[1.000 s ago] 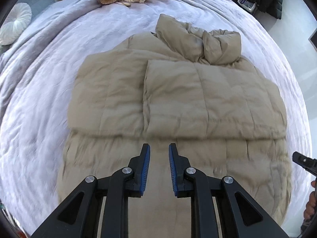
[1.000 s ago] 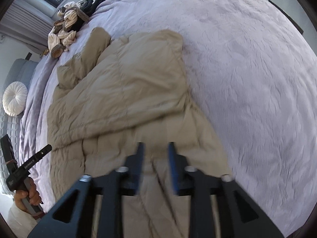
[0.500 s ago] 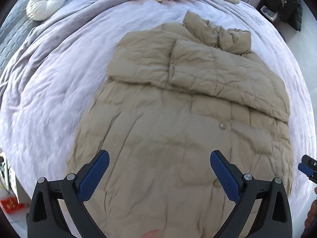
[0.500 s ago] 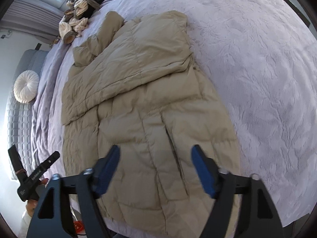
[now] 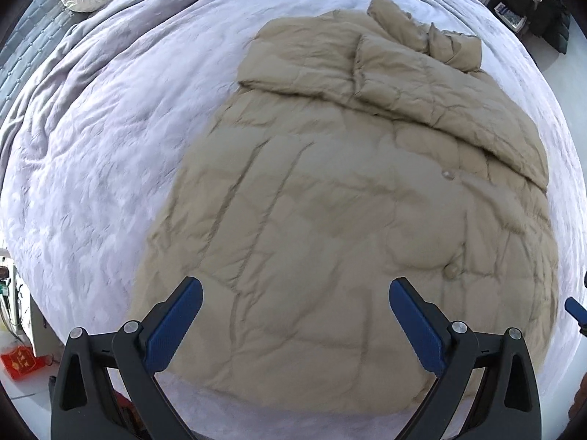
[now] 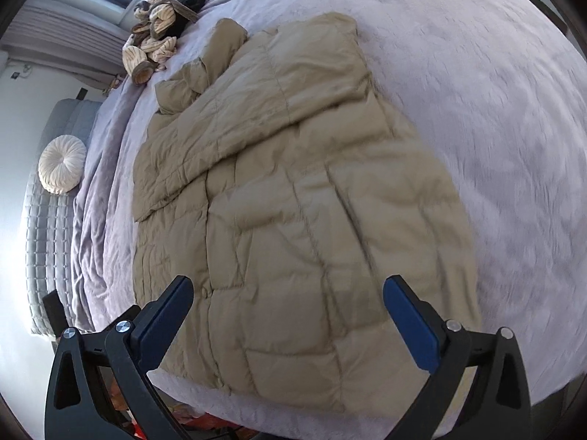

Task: Fold large clothes
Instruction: 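Open the left tool and withdraw both tools from the folded coat, then grasp the coat hem with both tools and fold it up over the collar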

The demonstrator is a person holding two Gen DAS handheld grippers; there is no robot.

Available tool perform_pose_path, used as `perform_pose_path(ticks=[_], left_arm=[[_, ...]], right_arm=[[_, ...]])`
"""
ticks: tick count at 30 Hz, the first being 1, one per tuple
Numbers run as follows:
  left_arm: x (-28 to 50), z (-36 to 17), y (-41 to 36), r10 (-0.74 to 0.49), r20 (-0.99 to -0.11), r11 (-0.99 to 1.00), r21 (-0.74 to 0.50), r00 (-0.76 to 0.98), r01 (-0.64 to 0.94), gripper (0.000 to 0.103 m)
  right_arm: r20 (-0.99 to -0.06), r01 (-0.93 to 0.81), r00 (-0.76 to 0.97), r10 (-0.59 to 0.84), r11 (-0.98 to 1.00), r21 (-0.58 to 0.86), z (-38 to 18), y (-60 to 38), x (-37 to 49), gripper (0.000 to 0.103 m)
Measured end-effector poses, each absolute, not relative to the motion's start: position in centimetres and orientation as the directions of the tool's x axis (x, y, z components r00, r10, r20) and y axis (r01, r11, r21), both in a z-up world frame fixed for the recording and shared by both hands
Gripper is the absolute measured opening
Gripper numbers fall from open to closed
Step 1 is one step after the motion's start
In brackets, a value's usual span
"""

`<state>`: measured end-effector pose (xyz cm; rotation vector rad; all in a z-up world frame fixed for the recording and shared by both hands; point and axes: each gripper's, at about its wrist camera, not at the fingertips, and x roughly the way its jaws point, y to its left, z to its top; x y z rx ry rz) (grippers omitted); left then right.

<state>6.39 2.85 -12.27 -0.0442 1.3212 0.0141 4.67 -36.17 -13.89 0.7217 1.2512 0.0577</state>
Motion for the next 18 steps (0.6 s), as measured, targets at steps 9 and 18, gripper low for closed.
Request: perform_pose_path(ticks=[9, 18], left_arm=[[3.2, -13.0, 6.5, -0.062, -0.977, 0.998, -0.061, 0.206, 0.010, 0.102], [0.2, -14.2, 10.2, -0.103, -0.981, 0.995, -0.103, 0.164, 0.010, 0.102]], right_arm=[[-0.841, 0.475, 0.301, 0.450, 0.693, 0.542, -15.9, -33.3, 0.1, 0.103], [-0.823, 0.598, 0.323, 0.468, 0.573, 0.560, -17.2, -32.4, -4.6, 0.103]])
